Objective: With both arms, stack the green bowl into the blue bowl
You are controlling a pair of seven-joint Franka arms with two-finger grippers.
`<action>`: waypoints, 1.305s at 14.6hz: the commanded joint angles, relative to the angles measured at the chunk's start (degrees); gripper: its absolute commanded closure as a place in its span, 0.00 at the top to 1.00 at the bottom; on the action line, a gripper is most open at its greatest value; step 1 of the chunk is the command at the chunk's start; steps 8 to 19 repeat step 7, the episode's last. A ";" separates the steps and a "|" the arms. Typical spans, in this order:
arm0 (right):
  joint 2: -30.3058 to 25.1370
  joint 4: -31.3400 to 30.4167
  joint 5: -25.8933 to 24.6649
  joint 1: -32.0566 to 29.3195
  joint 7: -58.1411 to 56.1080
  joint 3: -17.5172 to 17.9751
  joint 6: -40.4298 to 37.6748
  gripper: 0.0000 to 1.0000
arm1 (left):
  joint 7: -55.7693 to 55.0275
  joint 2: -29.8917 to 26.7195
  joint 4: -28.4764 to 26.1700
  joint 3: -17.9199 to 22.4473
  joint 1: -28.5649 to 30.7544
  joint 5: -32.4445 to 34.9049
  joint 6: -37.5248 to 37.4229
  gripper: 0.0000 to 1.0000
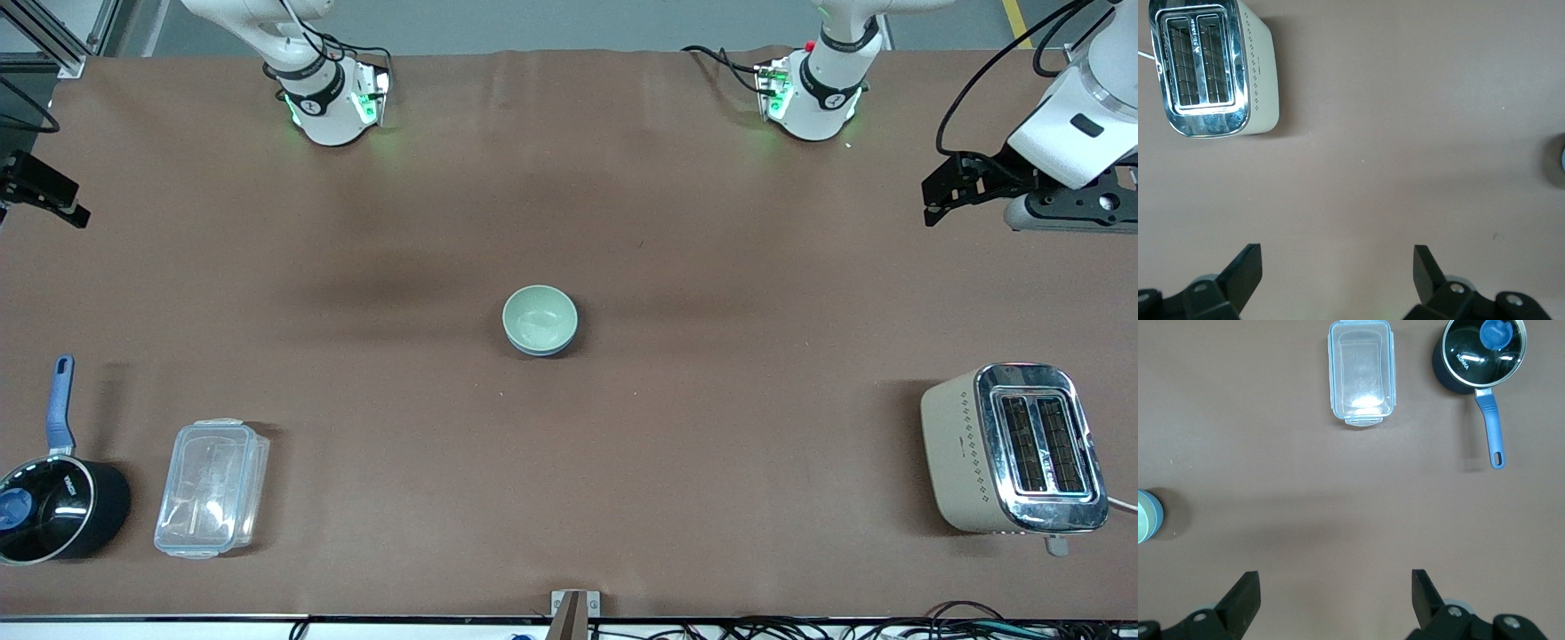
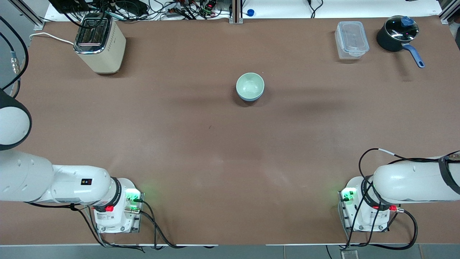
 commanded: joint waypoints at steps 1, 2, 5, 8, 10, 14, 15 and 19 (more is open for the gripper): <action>1.14 1.49 -1.11 0.09 -0.54 0.18 -1.67 1.00 | 0.90 -0.46 0.33 0.02 0.02 -0.89 -0.84 1.00; 0.96 0.18 -1.20 0.18 -0.54 0.18 -1.06 1.00 | 0.90 -0.37 0.33 0.02 0.02 -0.89 -0.84 1.00; 0.69 -2.21 -0.85 -0.08 -0.54 0.18 1.40 0.99 | 0.90 -0.37 0.33 0.02 0.02 -0.89 -0.84 1.00; 0.70 -2.21 -0.76 0.00 -0.54 0.18 1.32 0.99 | 0.90 -0.37 0.33 0.02 0.02 -0.81 -0.84 1.00; 0.70 -2.21 -0.76 0.00 -0.54 0.18 1.32 0.99 | 0.90 -0.37 0.33 0.02 0.02 -0.81 -0.84 1.00; 0.70 -2.21 -0.76 0.00 -0.54 0.18 1.32 0.99 | 0.90 -0.37 0.33 0.02 0.02 -0.81 -0.84 1.00; 0.70 -2.21 -0.76 0.00 -0.54 0.18 1.32 0.99 | 0.90 -0.37 0.33 0.02 0.02 -0.81 -0.84 1.00; 0.70 -2.21 -0.76 0.00 -0.54 0.18 1.32 0.99 | 0.90 -0.37 0.33 0.02 0.02 -0.81 -0.84 1.00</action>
